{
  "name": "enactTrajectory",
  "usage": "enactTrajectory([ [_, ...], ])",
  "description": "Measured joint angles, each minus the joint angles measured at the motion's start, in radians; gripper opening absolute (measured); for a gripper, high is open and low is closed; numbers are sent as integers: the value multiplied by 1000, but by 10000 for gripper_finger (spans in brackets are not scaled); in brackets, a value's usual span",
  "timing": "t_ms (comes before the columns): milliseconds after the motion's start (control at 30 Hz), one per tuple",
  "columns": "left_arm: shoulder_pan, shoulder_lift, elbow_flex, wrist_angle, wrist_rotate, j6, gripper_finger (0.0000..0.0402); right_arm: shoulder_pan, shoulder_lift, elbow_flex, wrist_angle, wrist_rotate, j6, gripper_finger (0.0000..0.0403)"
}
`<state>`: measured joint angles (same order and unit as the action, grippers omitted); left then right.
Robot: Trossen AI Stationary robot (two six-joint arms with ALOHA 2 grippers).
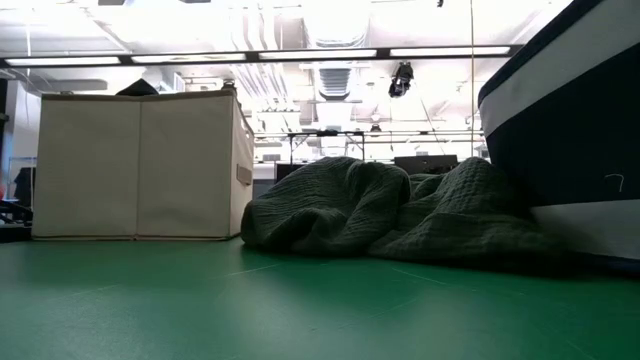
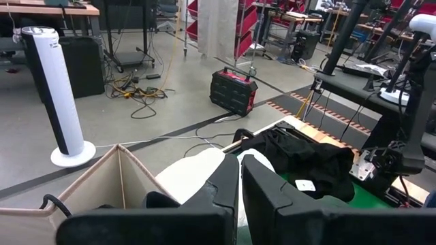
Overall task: Sort clothes
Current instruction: Put the center white cloth into the blue bin
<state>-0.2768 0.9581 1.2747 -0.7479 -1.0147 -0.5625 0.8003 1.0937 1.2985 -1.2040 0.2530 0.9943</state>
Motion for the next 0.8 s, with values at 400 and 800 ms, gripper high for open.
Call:
enactTrajectory([
  [400,0,0,0,0,0,3,0,1,238,-2,66,-88,-108,8],
  [800,0,0,0,0,1,4,0,0,333,-177,295,-130,-81,8],
])
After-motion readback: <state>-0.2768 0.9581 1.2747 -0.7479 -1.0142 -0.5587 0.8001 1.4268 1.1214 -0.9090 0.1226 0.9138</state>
